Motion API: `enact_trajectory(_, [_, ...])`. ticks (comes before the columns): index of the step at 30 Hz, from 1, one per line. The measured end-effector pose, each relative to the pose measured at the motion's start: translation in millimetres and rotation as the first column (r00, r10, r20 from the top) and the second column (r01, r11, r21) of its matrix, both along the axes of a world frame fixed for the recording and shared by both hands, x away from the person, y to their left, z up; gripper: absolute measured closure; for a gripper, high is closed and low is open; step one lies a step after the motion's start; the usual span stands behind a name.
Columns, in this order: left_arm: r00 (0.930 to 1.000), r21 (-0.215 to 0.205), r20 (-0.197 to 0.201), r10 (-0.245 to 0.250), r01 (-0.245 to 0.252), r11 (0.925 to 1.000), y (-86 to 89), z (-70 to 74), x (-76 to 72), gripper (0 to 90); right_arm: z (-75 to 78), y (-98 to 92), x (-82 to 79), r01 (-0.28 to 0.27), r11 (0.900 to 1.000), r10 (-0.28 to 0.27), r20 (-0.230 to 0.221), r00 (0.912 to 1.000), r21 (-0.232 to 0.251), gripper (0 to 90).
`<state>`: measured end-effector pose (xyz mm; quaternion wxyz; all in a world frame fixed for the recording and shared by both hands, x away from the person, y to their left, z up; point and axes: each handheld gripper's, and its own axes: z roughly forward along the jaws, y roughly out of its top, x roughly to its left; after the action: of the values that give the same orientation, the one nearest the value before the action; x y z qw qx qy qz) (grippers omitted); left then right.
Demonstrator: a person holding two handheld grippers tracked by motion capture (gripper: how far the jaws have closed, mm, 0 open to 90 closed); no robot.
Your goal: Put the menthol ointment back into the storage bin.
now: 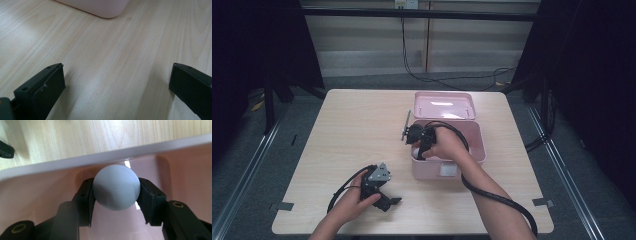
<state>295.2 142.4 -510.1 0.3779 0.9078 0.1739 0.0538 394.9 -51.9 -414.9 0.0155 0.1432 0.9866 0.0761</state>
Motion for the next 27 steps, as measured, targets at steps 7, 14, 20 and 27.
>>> enact_trajectory(7, [1.0, 0.001, 0.0, -0.001, 0.001, 1.0, 0.0, 0.0, 0.0, 0.0, -1.4, 0.0, 0.5, -0.003, 1.0, 0.003, 0.003, 1.0, 0.002, 49.8])
enact_trajectory(14, [1.0, 0.0, 0.001, 0.0, 0.0, 1.0, 0.0, 0.0, 0.0, 0.0, 1.5, -0.2, 0.9, -0.002, 1.0, 0.002, 0.005, 1.0, 0.015, 51.7])
enact_trajectory(20, [1.0, 0.0, 0.001, 0.0, 0.0, 1.0, 0.0, 0.0, 0.0, 0.0, 0.2, -0.6, 0.6, -0.001, 1.0, 0.001, 0.003, 1.0, 0.016, 53.4])
enact_trajectory(27, [1.0, 0.0, 0.001, 0.0, 0.0, 1.0, 0.0, 0.0, 0.0, 0.0, 1.6, -0.4, 0.7, -0.009, 1.0, 0.009, 0.002, 1.0, 0.014, 53.5])
